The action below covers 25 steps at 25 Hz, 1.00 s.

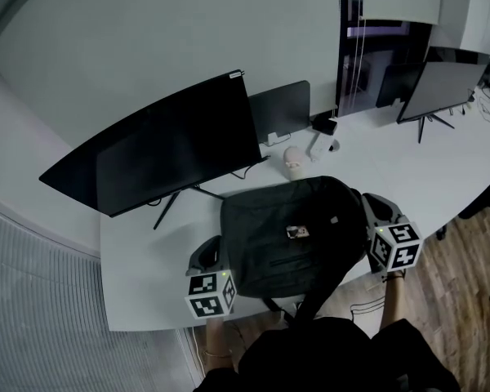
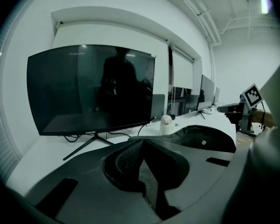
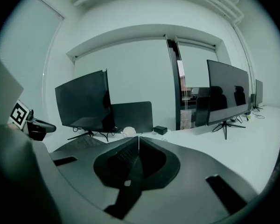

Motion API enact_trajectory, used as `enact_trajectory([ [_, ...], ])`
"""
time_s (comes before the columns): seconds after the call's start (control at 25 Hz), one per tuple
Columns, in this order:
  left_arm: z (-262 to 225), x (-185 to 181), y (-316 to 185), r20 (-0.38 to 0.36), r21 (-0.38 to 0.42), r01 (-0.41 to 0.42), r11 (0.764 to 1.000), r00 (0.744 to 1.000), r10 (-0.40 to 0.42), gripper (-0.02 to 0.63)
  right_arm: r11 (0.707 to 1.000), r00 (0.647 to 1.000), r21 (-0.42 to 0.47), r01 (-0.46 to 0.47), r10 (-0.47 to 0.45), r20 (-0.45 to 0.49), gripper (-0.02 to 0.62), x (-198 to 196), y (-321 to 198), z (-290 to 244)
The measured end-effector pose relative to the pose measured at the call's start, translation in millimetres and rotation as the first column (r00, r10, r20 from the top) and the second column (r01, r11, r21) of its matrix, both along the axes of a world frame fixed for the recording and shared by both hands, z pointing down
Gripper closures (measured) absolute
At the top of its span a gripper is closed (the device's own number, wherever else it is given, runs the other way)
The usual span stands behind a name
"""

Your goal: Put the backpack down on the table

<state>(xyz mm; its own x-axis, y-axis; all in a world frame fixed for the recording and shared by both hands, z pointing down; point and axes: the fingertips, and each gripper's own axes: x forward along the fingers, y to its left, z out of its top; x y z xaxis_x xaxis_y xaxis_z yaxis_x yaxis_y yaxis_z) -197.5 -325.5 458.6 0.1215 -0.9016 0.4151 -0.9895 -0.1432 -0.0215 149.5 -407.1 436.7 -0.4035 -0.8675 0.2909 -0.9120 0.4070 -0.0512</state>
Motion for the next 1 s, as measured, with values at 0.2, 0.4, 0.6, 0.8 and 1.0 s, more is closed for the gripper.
enact_trajectory([
  [0.2,-18,3,6,-0.011,0.089,-0.004,0.996,1.000,0.005,0.589,0.995,0.998,0.098,0.026,-0.032,0.059,0.581,-6,11,-21],
  [0.4,-28,3,10,-0.028,0.144,0.000,0.990,1.000,0.004,0.591,0.984,0.994,0.172,0.039,-0.055,0.090,0.581,-10,18,-40],
  [0.6,-31,1,12,-0.022,0.169,0.016,0.986,1.000,-0.012,0.591,0.982,0.990,0.183,0.048,-0.072,0.125,0.583,-14,22,-44],
  [0.8,-35,-2,14,-0.027,0.193,0.025,0.981,0.999,-0.020,0.591,0.977,0.989,0.204,0.060,-0.086,0.119,0.583,-16,23,-47],
  [1.0,-39,-4,16,-0.040,0.210,0.027,0.977,0.999,-0.019,0.591,0.973,0.987,0.223,0.063,-0.093,0.130,0.583,-15,25,-52],
])
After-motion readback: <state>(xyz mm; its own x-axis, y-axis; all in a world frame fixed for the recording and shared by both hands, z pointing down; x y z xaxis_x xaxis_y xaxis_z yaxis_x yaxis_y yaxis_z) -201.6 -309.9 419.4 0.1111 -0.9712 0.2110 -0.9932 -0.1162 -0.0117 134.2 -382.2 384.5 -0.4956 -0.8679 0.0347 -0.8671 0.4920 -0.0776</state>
